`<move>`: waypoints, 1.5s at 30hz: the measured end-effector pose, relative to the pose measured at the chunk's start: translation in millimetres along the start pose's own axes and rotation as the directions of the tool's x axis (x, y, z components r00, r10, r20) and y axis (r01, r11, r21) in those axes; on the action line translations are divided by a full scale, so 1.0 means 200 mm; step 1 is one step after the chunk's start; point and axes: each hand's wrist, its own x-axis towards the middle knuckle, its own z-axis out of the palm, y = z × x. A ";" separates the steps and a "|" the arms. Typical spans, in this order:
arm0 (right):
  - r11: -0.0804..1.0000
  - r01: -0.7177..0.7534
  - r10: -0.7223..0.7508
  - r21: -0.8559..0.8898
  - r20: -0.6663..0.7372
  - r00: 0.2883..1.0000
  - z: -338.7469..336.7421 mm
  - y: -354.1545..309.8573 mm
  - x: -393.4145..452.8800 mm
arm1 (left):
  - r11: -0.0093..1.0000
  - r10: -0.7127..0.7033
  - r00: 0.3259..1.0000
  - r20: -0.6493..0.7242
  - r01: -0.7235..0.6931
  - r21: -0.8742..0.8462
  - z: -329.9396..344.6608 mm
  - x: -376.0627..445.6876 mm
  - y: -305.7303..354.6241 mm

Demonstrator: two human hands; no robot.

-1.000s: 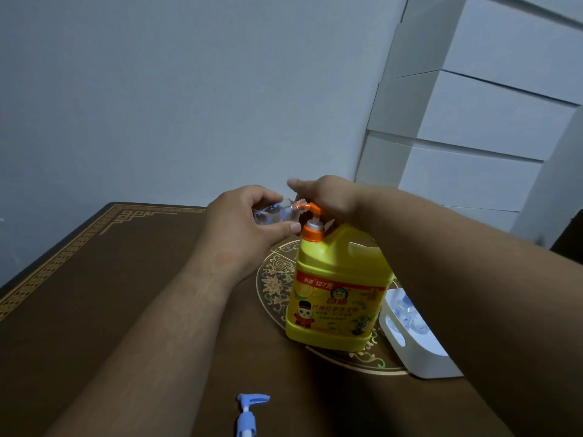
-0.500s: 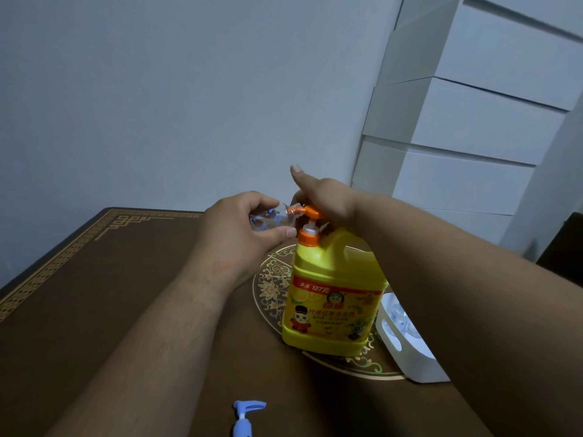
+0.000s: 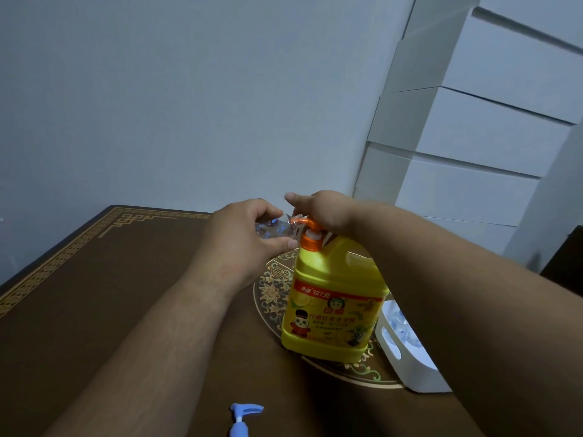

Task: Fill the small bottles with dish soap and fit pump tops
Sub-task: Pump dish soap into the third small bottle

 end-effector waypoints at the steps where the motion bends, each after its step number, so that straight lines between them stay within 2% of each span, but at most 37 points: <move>1: 1.000 0.009 -0.009 0.028 -0.014 1.000 0.00 0.01 0.01 | 1.000 0.002 1.000 -0.004 -0.002 -0.003 0.00 0.00 0.00; 7: 0.991 0.067 -0.056 0.115 -0.097 0.994 -0.02 0.03 0.03 | 0.999 0.030 0.999 -0.027 -0.030 -0.012 -0.01 -0.01 0.03; 10: 0.991 0.035 -0.028 0.128 -0.059 0.998 -0.02 0.04 0.04 | 1.000 0.028 0.999 -0.030 -0.028 -0.003 -0.01 -0.01 0.02; 14: 0.967 -0.051 0.043 0.248 0.036 0.998 -0.01 0.05 0.04 | 1.000 0.020 0.999 -0.027 -0.020 0.009 -0.01 -0.01 0.02; 18: 1.000 -0.012 0.011 0.017 0.044 0.999 0.00 0.03 0.05 | 0.999 0.013 1.000 -0.007 -0.012 0.052 0.00 -0.01 0.02; 20: 0.999 0.010 -0.008 -0.034 0.058 0.998 0.00 0.01 0.04 | 0.998 0.014 1.000 -0.001 -0.014 0.062 0.00 -0.01 0.01; 23: 1.000 -0.012 0.012 0.006 0.055 0.998 0.01 0.01 0.03 | 0.997 0.022 1.000 -0.002 -0.022 0.072 0.00 -0.01 0.01; 25: 0.986 -0.021 0.012 0.163 0.056 0.998 0.01 0.01 0.02 | 0.998 0.028 1.000 -0.009 -0.027 0.058 0.00 -0.01 0.01; 27: 0.976 0.003 -0.002 0.219 -0.007 1.000 0.00 0.03 0.03 | 0.999 0.028 0.999 -0.017 -0.027 0.043 -0.01 -0.01 0.01; 30: 0.984 0.041 -0.030 0.173 -0.067 0.997 -0.01 0.05 0.06 | 0.999 0.033 0.999 -0.022 -0.033 0.038 0.00 -0.01 0.02; 35: 0.988 -0.010 0.016 0.155 -0.037 0.999 0.00 0.02 0.03 | 0.998 0.034 0.999 -0.014 -0.033 0.051 -0.01 -0.02 0.03; 39: 0.998 0.004 -0.003 -0.068 0.005 1.000 0.01 0.02 0.04 | 0.995 0.036 0.999 0.013 -0.037 0.096 -0.01 -0.02 0.03; 42: 0.999 0.014 -0.013 -0.041 0.026 1.000 0.01 0.02 0.04 | 0.996 0.026 0.999 0.024 -0.028 0.088 -0.01 -0.02 0.02; 45: 0.999 0.031 -0.032 -0.027 -0.057 0.998 0.01 0.03 0.06 | 0.997 0.028 1.000 0.014 -0.029 0.077 -0.01 -0.01 0.01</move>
